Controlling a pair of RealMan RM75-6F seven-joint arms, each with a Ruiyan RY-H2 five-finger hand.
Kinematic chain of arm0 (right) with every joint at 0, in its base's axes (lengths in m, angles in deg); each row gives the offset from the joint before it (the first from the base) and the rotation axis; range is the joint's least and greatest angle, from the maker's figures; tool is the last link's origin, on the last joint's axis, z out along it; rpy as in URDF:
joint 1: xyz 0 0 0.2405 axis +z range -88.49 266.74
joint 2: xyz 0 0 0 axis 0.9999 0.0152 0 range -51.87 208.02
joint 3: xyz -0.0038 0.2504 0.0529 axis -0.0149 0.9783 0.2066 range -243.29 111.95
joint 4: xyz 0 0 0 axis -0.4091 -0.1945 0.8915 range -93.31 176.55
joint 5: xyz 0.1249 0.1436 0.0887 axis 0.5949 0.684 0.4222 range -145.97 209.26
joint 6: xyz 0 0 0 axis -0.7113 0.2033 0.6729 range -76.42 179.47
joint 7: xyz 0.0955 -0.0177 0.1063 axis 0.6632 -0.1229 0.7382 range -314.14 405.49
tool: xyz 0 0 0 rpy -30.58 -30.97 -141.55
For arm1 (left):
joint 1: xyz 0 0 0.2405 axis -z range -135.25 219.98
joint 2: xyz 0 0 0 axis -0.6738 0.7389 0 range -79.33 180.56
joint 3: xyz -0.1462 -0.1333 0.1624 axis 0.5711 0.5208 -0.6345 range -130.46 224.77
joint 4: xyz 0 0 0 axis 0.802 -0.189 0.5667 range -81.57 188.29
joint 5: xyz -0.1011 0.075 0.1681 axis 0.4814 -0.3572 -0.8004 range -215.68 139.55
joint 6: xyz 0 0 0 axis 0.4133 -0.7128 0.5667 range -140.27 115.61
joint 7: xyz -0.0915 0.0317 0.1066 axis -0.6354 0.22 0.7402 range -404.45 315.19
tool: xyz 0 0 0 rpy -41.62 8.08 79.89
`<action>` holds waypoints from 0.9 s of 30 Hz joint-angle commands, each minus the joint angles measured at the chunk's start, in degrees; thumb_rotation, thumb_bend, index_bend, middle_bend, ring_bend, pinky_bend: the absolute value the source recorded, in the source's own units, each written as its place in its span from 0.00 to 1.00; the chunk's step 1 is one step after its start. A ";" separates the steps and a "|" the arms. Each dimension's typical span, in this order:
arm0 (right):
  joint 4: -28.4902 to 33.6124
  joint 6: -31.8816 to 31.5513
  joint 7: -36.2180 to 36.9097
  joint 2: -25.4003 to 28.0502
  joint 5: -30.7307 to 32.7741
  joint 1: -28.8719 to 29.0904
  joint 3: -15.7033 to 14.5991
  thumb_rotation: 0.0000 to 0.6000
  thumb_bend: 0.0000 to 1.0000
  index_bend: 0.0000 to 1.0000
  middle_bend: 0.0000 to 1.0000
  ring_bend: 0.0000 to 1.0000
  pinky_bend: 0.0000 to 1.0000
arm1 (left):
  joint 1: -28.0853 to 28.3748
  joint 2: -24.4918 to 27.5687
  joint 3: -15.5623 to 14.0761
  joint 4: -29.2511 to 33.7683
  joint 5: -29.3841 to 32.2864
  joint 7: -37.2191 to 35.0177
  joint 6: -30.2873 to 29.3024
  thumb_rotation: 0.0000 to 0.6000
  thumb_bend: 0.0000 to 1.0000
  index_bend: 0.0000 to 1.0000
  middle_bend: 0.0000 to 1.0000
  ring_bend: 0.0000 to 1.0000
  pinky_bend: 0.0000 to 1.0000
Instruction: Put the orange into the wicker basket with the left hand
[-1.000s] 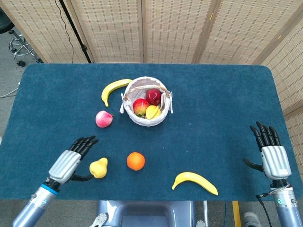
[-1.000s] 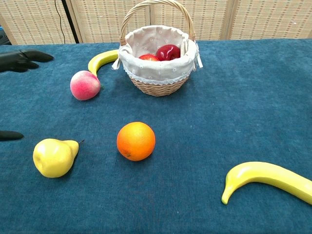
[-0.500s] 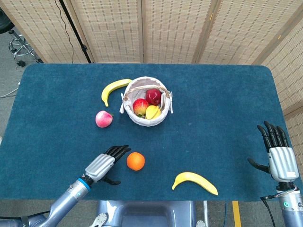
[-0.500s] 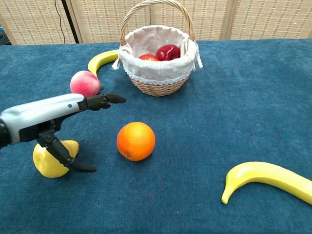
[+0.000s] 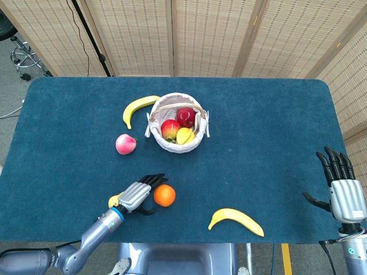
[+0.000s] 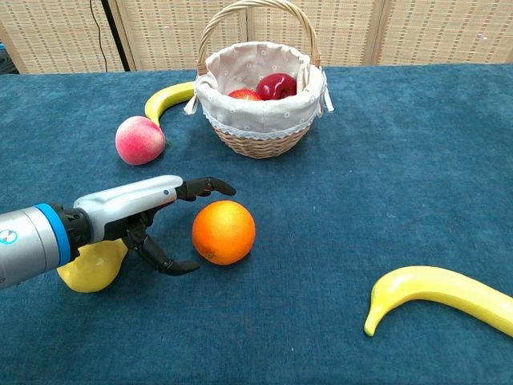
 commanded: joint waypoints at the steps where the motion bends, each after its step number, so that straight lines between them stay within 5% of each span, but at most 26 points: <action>1: 0.24 -0.29 0.02 0.15 -0.37 -0.11 -0.09 1.00 0.00 0.00 0.00 0.00 0.00 | -1.54 -5.40 0.10 -5.39 -4.24 0.01 -7.91 1.00 0.43 0.46 0.34 0.32 0.36; 4: 0.64 -0.69 0.12 0.34 -1.06 -0.22 -0.29 1.00 0.00 0.00 0.00 0.00 0.00 | -2.95 -9.24 -0.37 -9.99 -6.72 -0.86 -12.92 1.00 0.47 0.57 0.45 0.42 0.42; 11: 1.20 -1.34 0.53 0.68 -2.12 -0.44 -0.59 1.00 0.00 0.00 0.00 0.00 0.00 | -4.41 -12.06 -0.63 -14.86 -8.85 -2.77 -17.82 1.00 0.47 0.59 0.49 0.45 0.44; 27: 1.11 0.44 1.03 0.52 -1.80 0.11 -0.84 1.00 0.00 0.00 0.00 0.00 0.00 | -2.13 1.69 6.74 -1.43 -11.86 5.73 -23.34 1.00 0.47 0.59 0.49 0.45 0.44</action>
